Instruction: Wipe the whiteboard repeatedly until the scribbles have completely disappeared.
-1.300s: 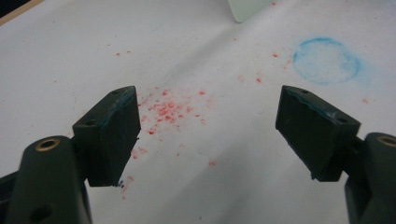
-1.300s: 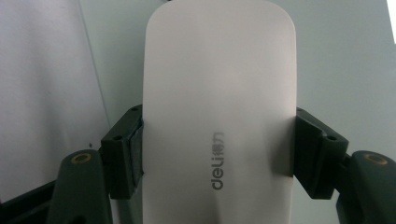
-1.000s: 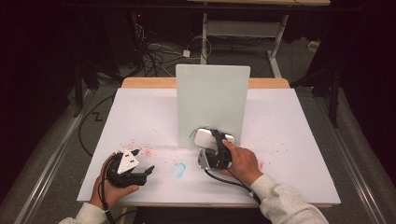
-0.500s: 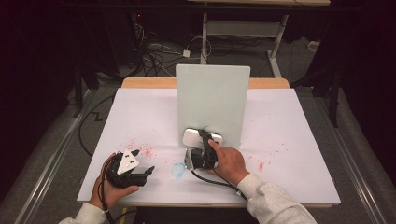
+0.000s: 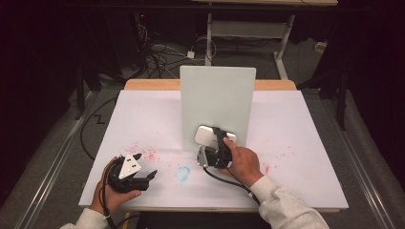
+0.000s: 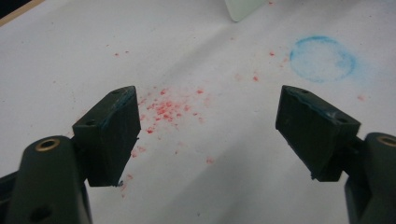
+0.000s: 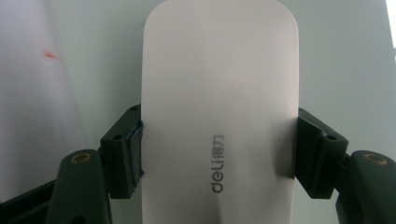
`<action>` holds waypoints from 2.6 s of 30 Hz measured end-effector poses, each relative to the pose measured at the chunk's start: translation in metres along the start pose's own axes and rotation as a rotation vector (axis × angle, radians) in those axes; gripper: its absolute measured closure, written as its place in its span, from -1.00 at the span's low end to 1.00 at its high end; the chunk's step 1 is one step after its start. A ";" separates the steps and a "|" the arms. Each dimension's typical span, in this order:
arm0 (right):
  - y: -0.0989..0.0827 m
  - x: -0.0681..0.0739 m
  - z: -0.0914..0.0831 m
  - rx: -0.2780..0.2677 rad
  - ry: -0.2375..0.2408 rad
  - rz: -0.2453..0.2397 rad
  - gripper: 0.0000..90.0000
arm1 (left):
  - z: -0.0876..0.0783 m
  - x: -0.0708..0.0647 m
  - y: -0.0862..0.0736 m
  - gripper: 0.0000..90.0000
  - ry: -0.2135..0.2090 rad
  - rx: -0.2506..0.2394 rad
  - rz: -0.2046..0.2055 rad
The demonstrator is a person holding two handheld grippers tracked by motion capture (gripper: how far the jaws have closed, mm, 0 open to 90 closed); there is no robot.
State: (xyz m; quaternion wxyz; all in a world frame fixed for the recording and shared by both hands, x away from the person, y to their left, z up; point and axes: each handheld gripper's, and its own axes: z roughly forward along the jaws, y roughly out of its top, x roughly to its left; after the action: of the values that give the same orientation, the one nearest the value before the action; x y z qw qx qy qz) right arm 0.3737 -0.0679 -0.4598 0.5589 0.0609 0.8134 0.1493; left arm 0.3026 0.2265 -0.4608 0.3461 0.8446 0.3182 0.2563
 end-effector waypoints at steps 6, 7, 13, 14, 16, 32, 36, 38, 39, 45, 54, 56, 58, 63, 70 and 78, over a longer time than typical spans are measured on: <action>0.001 -0.003 -0.001 0.014 -0.030 0.019 -0.32 | 0.001 -0.001 0.001 -0.53 -0.005 0.000 0.001; 0.003 -0.001 0.000 0.011 -0.029 0.018 -0.32 | 0.002 -0.001 0.001 -0.53 -0.004 0.001 0.002; 0.019 0.023 0.005 -0.012 0.004 -0.037 -0.32 | 0.002 -0.002 0.000 -0.53 -0.012 0.008 -0.007; 0.021 0.024 0.006 -0.019 0.004 -0.048 -0.32 | 0.002 -0.002 0.000 -0.53 -0.012 0.007 -0.009; 0.022 0.026 0.007 -0.023 0.004 -0.050 -0.32 | 0.002 -0.001 0.000 -0.53 -0.013 0.006 -0.011; 0.006 0.026 0.002 0.004 0.027 -0.079 -0.32 | 0.001 -0.001 -0.001 -0.53 -0.013 0.008 -0.010; -0.001 0.021 0.000 0.015 0.023 -0.066 -0.32 | 0.001 -0.001 -0.001 -0.53 -0.012 0.009 -0.010; -0.007 0.018 -0.001 0.019 0.021 -0.067 -0.32 | 0.000 -0.001 -0.001 -0.53 -0.012 0.010 -0.012; -0.007 0.018 -0.001 0.019 0.021 -0.067 -0.32 | 0.000 -0.001 -0.001 -0.53 -0.012 0.009 -0.012; -0.025 0.013 -0.006 0.039 0.017 -0.068 -0.32 | 0.000 -0.001 -0.001 -0.53 -0.013 0.008 -0.014; -0.053 0.009 -0.013 0.076 0.015 -0.070 -0.32 | 0.000 -0.001 -0.001 -0.53 -0.011 0.010 -0.011; -0.055 0.008 -0.014 0.087 0.013 -0.070 -0.32 | 0.000 -0.001 -0.001 -0.53 -0.012 0.010 -0.011; -0.058 0.004 -0.014 0.089 0.014 -0.064 -0.32 | 0.000 -0.001 -0.001 -0.53 -0.012 0.009 -0.010; -0.055 0.000 -0.013 0.092 0.009 -0.044 -0.32 | 0.000 -0.001 0.000 -0.54 -0.010 0.010 -0.008; -0.039 -0.007 -0.009 0.067 -0.017 -0.007 -0.32 | 0.001 -0.002 0.000 -0.54 -0.013 0.007 -0.009; -0.014 -0.007 -0.003 0.026 -0.022 0.003 -0.32 | 0.001 -0.001 0.000 -0.54 -0.015 0.005 -0.012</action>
State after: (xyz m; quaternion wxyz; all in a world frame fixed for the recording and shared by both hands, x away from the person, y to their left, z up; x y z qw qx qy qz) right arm 0.3742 -0.0837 -0.4570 0.5667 0.0709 0.8090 0.1390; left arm 0.3025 0.2254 -0.4619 0.3478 0.8454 0.3212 0.2473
